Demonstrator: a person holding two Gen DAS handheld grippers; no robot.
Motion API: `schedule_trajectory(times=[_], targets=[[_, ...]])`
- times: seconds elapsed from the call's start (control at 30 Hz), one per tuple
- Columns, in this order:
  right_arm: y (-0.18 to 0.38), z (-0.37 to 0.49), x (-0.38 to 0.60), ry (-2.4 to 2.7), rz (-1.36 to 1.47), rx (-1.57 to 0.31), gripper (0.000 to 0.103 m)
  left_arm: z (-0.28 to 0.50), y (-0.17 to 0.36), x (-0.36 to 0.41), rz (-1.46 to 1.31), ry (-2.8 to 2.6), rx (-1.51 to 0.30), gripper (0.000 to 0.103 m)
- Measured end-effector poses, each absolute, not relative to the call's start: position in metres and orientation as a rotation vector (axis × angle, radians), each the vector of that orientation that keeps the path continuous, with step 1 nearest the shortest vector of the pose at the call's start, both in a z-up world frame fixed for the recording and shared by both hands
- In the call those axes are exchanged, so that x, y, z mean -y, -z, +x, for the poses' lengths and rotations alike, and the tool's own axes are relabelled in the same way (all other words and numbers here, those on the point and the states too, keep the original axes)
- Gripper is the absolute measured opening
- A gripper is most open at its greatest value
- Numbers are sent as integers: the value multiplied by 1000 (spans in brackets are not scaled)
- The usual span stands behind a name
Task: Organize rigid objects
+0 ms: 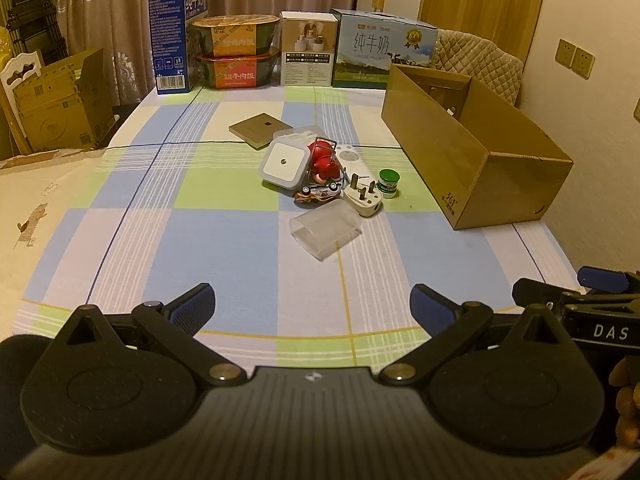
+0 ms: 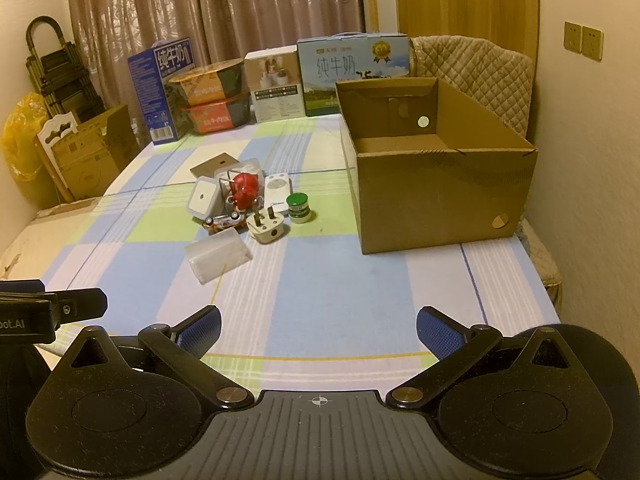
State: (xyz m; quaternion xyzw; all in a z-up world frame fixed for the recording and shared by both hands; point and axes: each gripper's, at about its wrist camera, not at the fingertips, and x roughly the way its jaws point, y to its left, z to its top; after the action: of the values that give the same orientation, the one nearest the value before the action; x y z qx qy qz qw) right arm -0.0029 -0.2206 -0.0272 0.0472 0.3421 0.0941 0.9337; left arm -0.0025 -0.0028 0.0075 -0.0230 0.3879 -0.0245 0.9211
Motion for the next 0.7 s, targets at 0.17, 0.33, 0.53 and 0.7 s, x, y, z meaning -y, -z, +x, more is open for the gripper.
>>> schedule_trajectory(times=[0.17, 0.33, 0.53, 0.7], targets=[[27, -3, 221, -192, 98, -700, 101, -2, -7, 4, -48, 49, -797, 102], [27, -3, 222, -193, 98, -702, 101, -3, -7, 3, -48, 50, -797, 102], [27, -3, 221, -193, 98, -702, 101, -3, -7, 2, -50, 52, -797, 102], [28, -3, 221, -194, 99, -703, 101, -3, -7, 2, -50, 52, -797, 102]])
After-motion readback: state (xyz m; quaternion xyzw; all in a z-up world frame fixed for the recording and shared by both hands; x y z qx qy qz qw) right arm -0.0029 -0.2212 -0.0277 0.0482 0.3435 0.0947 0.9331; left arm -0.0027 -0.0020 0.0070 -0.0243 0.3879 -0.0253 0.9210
